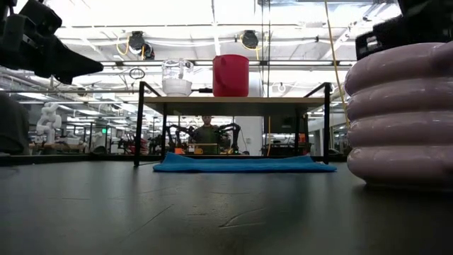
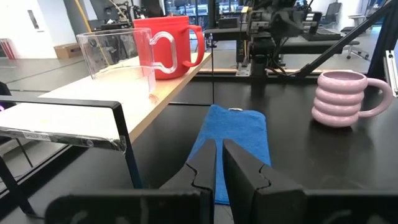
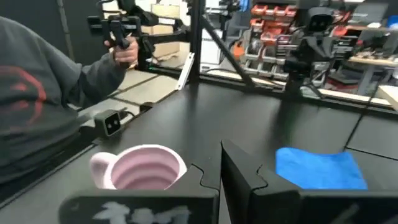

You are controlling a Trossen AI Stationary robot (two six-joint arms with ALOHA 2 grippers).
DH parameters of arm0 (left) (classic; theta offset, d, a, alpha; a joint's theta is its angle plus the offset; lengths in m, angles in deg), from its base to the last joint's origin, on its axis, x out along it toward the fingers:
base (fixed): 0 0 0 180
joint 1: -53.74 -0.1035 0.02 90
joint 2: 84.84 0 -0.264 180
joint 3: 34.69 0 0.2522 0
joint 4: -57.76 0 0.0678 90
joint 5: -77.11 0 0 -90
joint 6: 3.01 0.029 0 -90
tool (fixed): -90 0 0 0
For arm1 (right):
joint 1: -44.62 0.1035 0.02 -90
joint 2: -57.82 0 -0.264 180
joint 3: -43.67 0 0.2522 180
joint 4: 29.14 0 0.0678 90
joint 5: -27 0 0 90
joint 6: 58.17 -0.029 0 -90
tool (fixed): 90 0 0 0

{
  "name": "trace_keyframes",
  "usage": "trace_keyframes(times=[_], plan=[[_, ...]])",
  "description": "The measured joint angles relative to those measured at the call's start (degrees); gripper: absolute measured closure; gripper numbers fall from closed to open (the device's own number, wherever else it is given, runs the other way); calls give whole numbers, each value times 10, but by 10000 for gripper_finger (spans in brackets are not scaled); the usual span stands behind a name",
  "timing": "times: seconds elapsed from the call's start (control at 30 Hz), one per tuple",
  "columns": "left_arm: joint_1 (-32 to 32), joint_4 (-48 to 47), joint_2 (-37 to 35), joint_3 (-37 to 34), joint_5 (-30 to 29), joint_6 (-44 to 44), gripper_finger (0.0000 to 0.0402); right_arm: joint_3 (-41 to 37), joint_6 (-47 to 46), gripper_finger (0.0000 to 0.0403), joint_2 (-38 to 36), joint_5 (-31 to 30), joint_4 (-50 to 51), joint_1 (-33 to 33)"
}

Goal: Stack small to large cups/mugs on shelf
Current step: Put the purple mug on the shelf

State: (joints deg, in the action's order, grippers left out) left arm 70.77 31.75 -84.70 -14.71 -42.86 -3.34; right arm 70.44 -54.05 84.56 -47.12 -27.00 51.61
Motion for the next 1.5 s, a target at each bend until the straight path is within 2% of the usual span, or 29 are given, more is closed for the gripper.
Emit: trace_keyframes(times=[0.1,0.3,0.5,0.7,0.97,1.17,1.37,1.5], plan=[[0,0,0,0,0,-2,371,38,-3,403,24,-1,18,20],[0,0,0,0,0,-4,371,109,-1,403,57,-8,116,70],[0,0,0,0,15,-4,371,144,86,403,71,-13,159,122],[0,0,0,0,15,-4,371,199,32,403,94,-49,233,128],[0,1,0,0,15,-3,371,274,36,403,191,-56,286,134],[0,1,0,0,15,-5,371,344,56,403,265,-57,376,139],[0,0,0,0,15,-7,371,457,64,403,323,-109,480,176],[0,0,0,0,15,-7,371,506,51,403,353,-116,533,194]])
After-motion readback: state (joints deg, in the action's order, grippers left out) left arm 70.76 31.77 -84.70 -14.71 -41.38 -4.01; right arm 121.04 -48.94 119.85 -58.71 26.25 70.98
